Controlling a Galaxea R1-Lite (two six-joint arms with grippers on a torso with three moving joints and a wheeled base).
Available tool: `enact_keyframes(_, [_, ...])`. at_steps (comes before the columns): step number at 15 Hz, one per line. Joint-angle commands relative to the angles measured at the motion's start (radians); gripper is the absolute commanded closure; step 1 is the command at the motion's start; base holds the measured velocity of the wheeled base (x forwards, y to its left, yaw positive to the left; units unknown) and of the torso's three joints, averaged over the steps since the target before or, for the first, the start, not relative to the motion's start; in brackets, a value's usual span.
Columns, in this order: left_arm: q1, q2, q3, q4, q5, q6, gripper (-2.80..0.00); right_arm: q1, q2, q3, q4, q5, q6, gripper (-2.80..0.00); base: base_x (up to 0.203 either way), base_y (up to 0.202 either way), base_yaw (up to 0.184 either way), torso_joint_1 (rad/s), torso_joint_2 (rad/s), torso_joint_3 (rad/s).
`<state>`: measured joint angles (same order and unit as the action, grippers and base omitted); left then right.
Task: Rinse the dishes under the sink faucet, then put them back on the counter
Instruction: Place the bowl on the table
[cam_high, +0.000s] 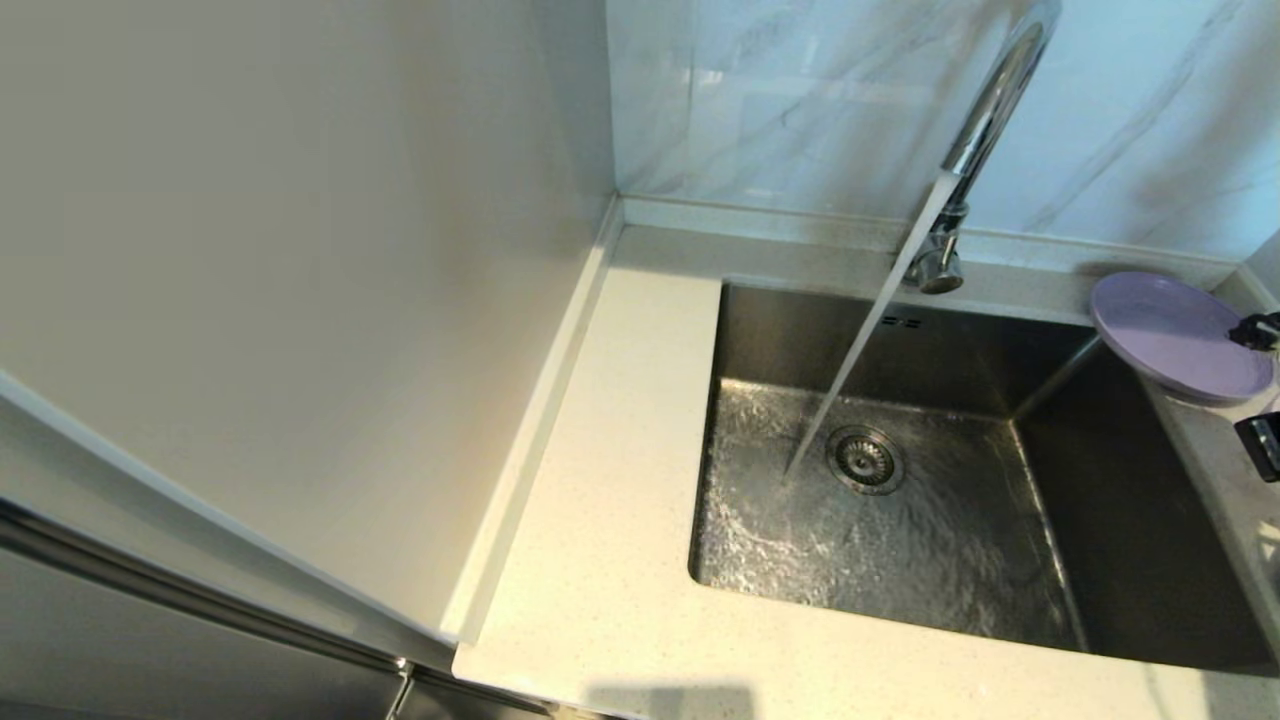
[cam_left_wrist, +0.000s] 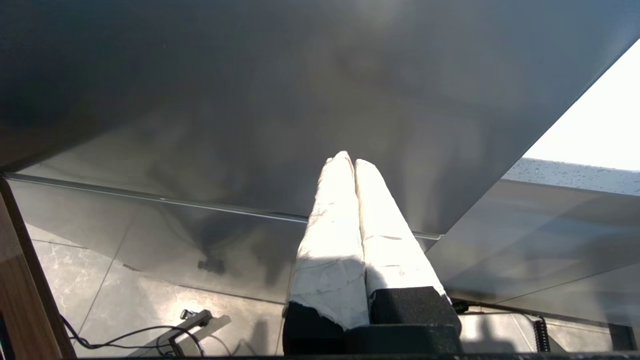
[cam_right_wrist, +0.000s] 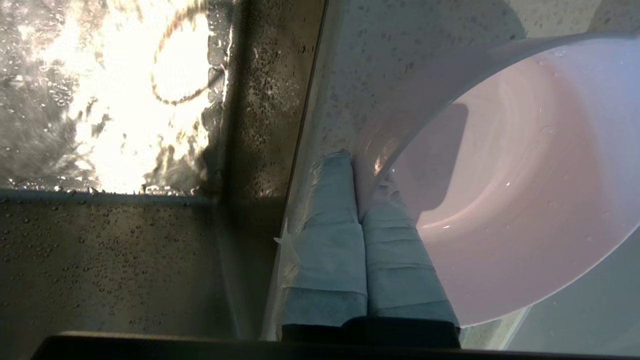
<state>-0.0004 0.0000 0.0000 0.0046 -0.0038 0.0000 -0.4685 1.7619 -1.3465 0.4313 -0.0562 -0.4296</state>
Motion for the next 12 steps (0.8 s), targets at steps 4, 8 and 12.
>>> enact_keyframes(4, [0.000,0.000,0.000,0.000,0.001,0.000,0.00,0.001,0.033,-0.011,0.003,-0.001,-0.001,0.00,0.000,0.000,0.000,0.000,0.00,0.000])
enact_keyframes(8, [0.000,0.000,0.000,0.000,0.001,0.000,0.00,0.001,0.037,-0.010,0.004,-0.001,-0.003,-2.80,0.000,0.000,0.000,0.000,0.00,0.000])
enact_keyframes(12, [0.000,0.000,0.000,0.000,0.001,0.000,0.00,0.001,0.038,-0.011,0.003,-0.001,0.000,-2.80,0.000,0.000,0.000,0.000,0.00,0.000])
